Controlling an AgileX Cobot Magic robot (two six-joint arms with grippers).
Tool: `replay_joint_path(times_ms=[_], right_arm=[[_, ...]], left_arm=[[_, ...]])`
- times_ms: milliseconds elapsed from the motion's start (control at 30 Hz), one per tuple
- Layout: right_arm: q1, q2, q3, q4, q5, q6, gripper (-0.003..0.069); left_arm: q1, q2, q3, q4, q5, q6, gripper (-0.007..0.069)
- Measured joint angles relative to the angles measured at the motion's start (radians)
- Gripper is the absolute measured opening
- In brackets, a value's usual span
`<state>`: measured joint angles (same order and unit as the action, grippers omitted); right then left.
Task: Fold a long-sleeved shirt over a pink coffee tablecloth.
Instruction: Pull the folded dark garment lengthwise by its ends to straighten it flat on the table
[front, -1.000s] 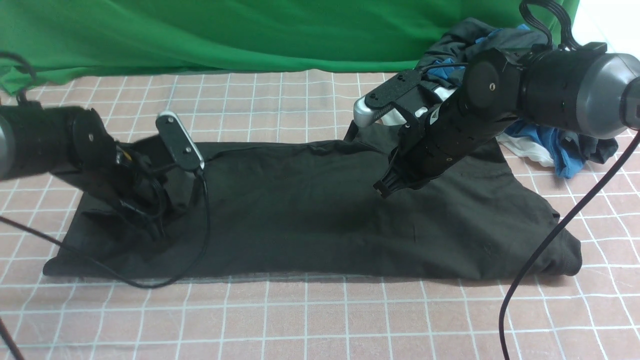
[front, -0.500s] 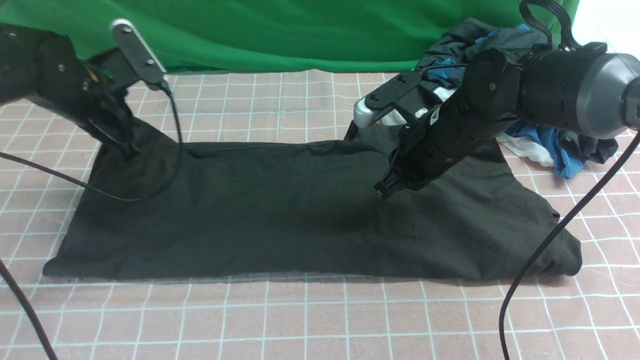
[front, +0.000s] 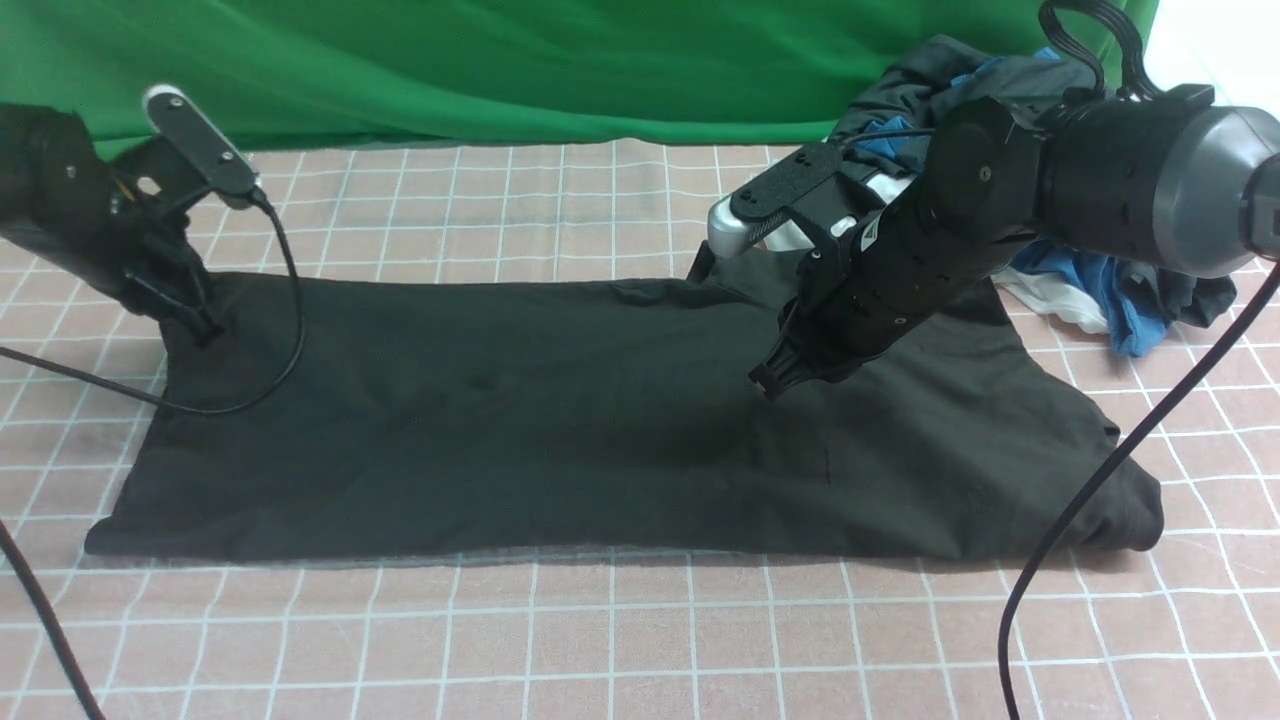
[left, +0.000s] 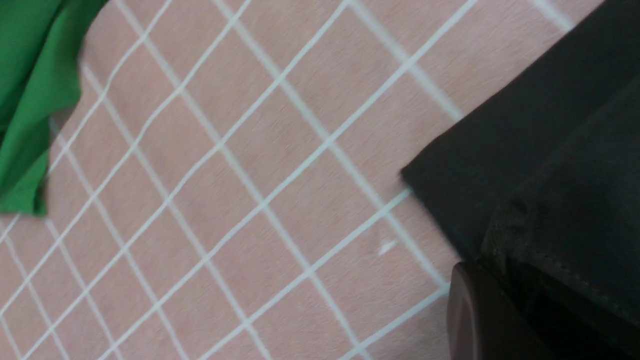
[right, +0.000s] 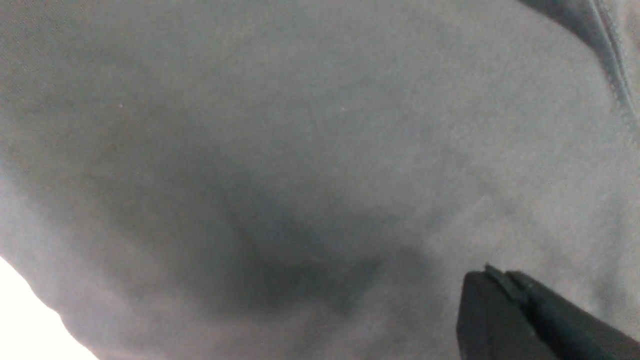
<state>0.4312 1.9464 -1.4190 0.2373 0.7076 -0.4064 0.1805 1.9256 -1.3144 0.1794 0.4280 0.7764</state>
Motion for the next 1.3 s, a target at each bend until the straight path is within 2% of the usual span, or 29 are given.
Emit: replay_joint_path(times_ms=[200,333,433,533,567,633,733,800,867,900,933,1000,1133,1300], right_arm=[[0.000,0.000,0.000,-0.003,0.000,0.022,0.0041],[0.000,-0.003,0.000,-0.045,0.007,0.063,0.0079],[-0.007,-0.040,0.000,-0.171,0.049,0.193,0.0192],[-0.040,-0.084,0.001,-0.212,0.109,0.250,0.0308],[-0.044,-0.087,0.001,-0.214,0.114,0.253,0.0317],[-0.104,-0.132,0.023,-0.223,0.168,0.270,0.0412],[-0.202,-0.201,0.109,-0.226,0.176,0.315,0.0475],[-0.253,-0.233,0.165,-0.230,0.163,0.346,0.0490],[-0.331,-0.280,0.266,-0.237,0.133,0.406,0.0505],[-0.342,-0.285,0.281,-0.237,0.127,0.416,0.0509],[-0.374,-0.298,0.320,-0.229,0.114,0.447,0.0532],[-0.409,-0.299,0.360,-0.197,0.090,0.477,0.0589],[-0.443,-0.269,0.377,-0.125,0.042,0.490,0.0675],[-0.446,-0.190,0.368,-0.092,-0.049,0.490,0.0689]], left_arm=[[0.003,0.006,0.000,0.006,-0.109,-0.001,0.0040],[0.003,0.022,0.000,0.020,-0.135,-0.001,0.0083],[0.006,0.039,0.000,0.053,-0.134,-0.001,0.0195],[0.007,0.040,0.000,0.057,-0.130,-0.020,0.0307],[0.007,0.040,0.000,0.057,-0.130,-0.020,0.0307],[0.007,0.038,0.000,0.058,-0.104,-0.100,0.0391],[0.007,0.026,0.000,0.038,-0.055,-0.222,0.0414],[0.007,0.008,0.000,0.005,-0.033,-0.277,0.0390],[-0.006,-0.034,0.005,-0.106,-0.013,-0.307,0.0259],[-0.011,-0.047,0.007,-0.115,-0.011,-0.304,0.0232],[-0.035,-0.075,0.017,-0.192,-0.008,-0.272,0.0146],[-0.088,-0.129,0.046,-0.295,-0.021,-0.206,0.0050],[-0.219,-0.233,0.117,-0.462,-0.042,-0.120,0.0020],[-0.420,-0.345,0.225,-0.541,-0.043,-0.093,0.0020]])
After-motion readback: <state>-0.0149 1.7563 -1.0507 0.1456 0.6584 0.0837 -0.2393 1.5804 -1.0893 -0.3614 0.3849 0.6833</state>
